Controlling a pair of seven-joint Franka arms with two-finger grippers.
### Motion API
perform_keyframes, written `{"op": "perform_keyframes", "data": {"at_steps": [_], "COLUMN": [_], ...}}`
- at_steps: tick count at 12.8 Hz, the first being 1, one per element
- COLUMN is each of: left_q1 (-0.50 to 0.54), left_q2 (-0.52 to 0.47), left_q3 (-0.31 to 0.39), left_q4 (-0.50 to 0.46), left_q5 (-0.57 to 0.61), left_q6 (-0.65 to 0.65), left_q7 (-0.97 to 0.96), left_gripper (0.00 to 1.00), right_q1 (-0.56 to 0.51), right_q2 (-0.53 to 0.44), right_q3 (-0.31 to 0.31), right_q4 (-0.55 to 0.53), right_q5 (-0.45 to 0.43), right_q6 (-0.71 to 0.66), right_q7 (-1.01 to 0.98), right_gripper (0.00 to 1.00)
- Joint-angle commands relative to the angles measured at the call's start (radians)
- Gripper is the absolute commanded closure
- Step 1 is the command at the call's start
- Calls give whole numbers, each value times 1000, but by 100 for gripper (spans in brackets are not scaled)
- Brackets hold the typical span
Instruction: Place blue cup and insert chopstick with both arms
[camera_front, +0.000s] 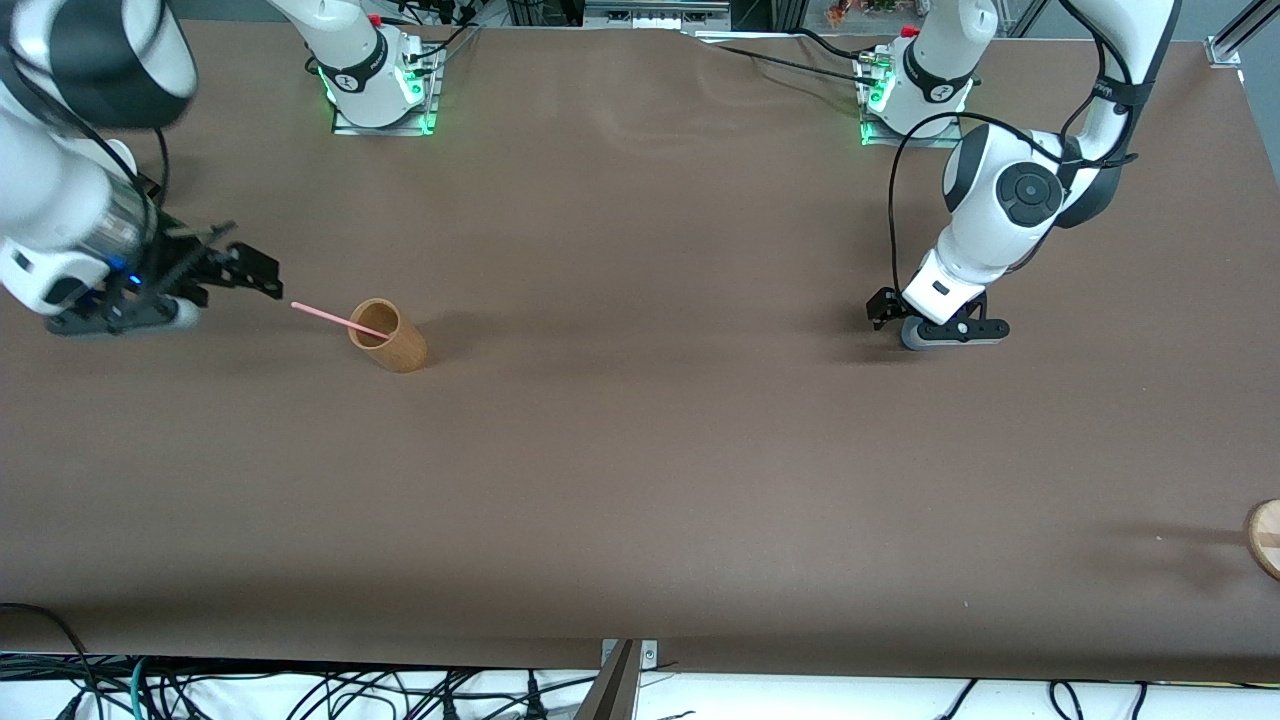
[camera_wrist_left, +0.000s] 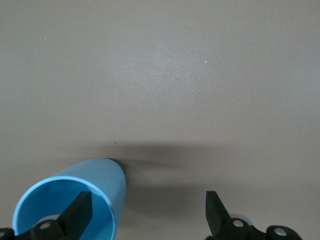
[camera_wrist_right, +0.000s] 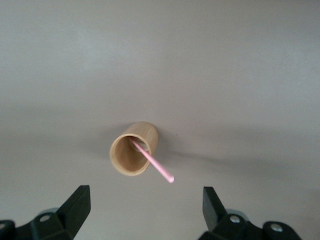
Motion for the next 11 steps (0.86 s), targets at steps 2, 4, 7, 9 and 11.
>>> {"op": "perform_keyframes", "data": {"at_steps": [2, 4, 7, 9, 11], "left_q1": [9, 9, 44, 49, 51], "left_q2": [5, 18, 42, 32, 28], "left_q3": [-4, -4, -1, 2, 2], "left_q4": [-58, -59, -50, -40, -33], "left_q5": [65, 65, 65, 65, 65], "left_q6": [63, 63, 50, -5, -12], "left_q7": [-10, -10, -17, -8, -9], "left_gripper": [0, 7, 100, 100, 100], "right_q1": [-3, -3, -3, -3, -3], "right_q2": [-27, -25, -25, -27, -28], "right_q3": [4, 4, 4, 3, -13], "right_q4": [-164, -225, -288, -308, -322], "right_q5": [-13, -13, -13, -13, -11], "right_q6": [142, 208, 268, 262, 256], "right_q7": [-15, -15, -15, -15, -15], "right_gripper": [18, 19, 20, 22, 23]}}
